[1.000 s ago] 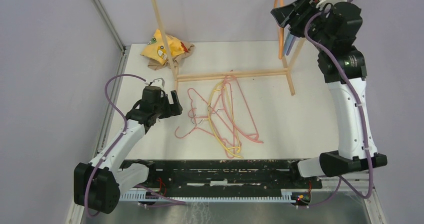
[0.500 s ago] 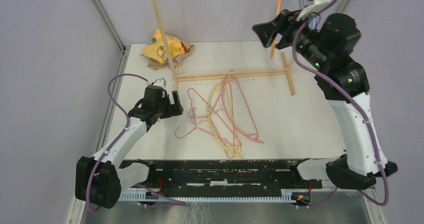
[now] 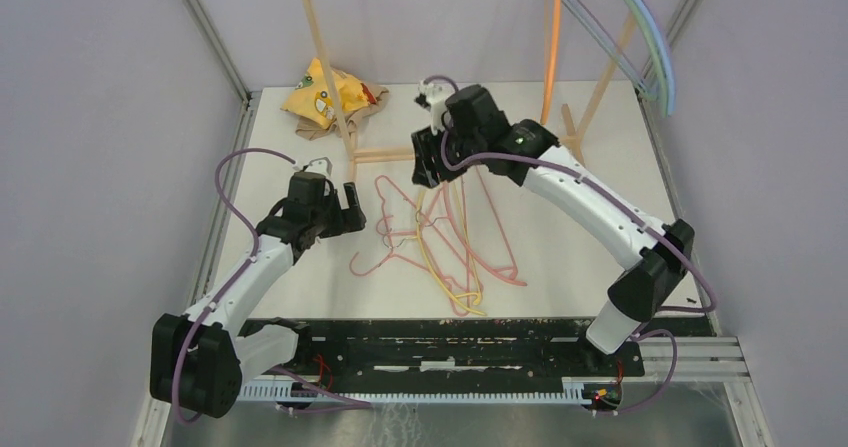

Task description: Organize the hangers

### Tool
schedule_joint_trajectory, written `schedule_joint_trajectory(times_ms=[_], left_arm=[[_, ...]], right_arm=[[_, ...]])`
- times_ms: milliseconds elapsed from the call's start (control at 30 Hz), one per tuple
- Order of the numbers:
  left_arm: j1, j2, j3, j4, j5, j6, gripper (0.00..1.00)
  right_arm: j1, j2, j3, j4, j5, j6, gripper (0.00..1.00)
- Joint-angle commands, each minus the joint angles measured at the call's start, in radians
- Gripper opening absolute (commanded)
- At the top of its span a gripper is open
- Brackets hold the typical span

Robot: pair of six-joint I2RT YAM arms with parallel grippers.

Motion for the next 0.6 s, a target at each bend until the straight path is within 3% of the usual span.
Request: schedule_joint_trajectory(times_ms=[0, 267, 567], left_arm=[[-0.003, -0.044, -0.016, 0.016, -0.015, 0.036, 0.99], [-0.002, -0.05, -0.031, 0.013, -0.008, 0.035, 0.99], [-0.001, -0.041, -0.034, 0.02, -0.005, 0.033, 0.99]], right_arm=[[-0.002, -0.013, -0.246, 0.005, 0.068, 0.013, 0.58], [-0.003, 0.074, -0.511, 0.058, 0.08, -0.001, 0.5], [-0.003, 0.172, -0.54, 0.116, 0.187, -0.057, 0.5]])
